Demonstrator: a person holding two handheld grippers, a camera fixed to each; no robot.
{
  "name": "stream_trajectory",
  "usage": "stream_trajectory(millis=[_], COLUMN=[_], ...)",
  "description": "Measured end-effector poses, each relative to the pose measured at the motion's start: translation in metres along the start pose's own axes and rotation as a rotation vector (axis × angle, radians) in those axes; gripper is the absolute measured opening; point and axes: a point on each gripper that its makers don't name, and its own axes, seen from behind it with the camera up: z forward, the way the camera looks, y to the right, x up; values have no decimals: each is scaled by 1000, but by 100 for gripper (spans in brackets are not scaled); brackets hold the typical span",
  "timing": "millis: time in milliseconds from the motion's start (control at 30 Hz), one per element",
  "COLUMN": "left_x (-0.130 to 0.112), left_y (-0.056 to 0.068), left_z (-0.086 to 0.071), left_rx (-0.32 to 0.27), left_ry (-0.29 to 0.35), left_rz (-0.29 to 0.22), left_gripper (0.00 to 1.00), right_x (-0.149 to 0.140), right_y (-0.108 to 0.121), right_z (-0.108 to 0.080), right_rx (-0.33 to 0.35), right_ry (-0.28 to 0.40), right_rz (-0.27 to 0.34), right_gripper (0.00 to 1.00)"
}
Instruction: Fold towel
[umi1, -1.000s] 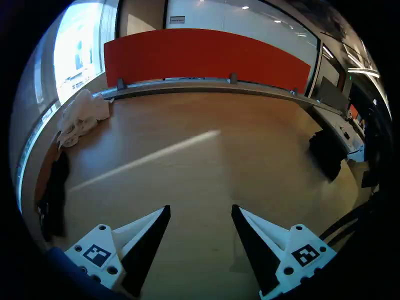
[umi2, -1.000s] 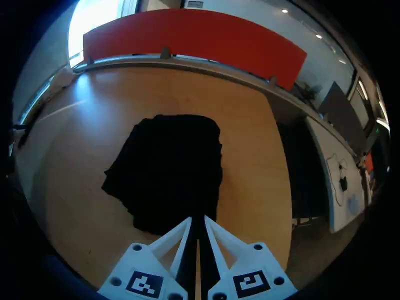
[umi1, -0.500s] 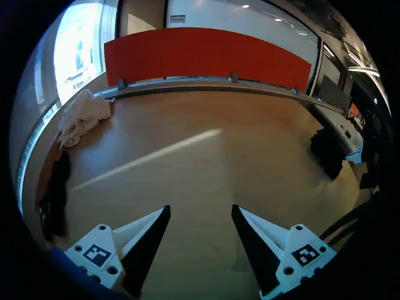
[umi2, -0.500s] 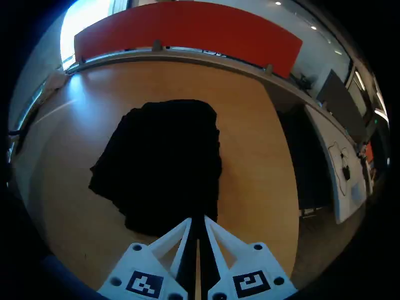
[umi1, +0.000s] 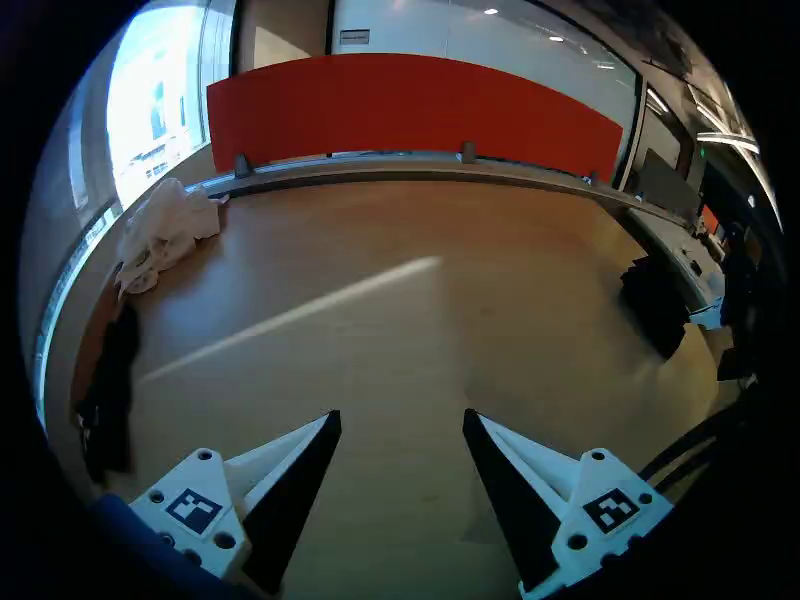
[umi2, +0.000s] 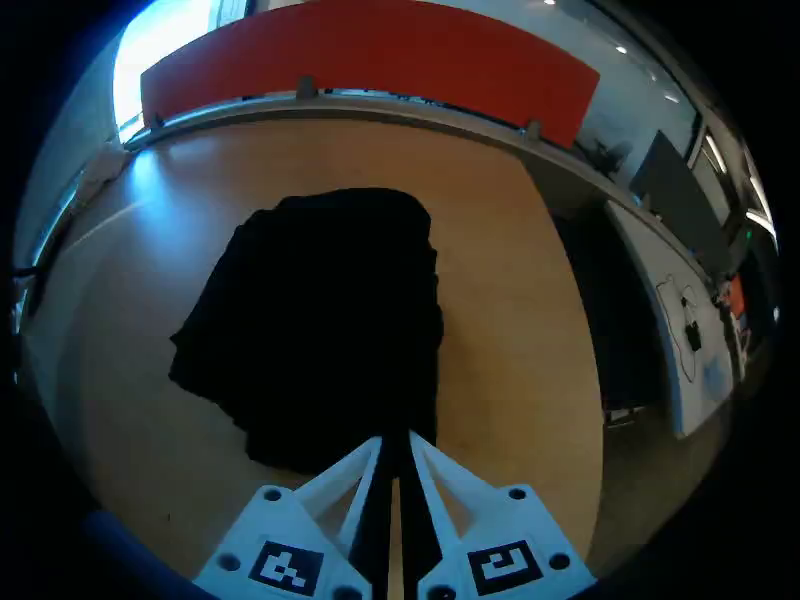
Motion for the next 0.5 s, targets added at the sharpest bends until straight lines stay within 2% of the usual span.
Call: stream_trajectory(millis=[133,267,400,500], left_x=[1,1,2,3], left_y=[0,-1,-1,-1], left_z=[1,1,2,3], left_rx=[-2,-1,-4,-6], left_ry=[3,3,4,7], left_rz=[-5,-9,-9,-8], left_gripper=[90,90,90,90], right_x=[4,3,0,-1], right_y=[0,4,7,8], right_z=[-5,-11,-16,-18], right_rx=[-7,-27,-42,-48], right_ry=[26,42,45,48], right_rz=[8,8,14,21], right_gripper=[11,30,36,51])
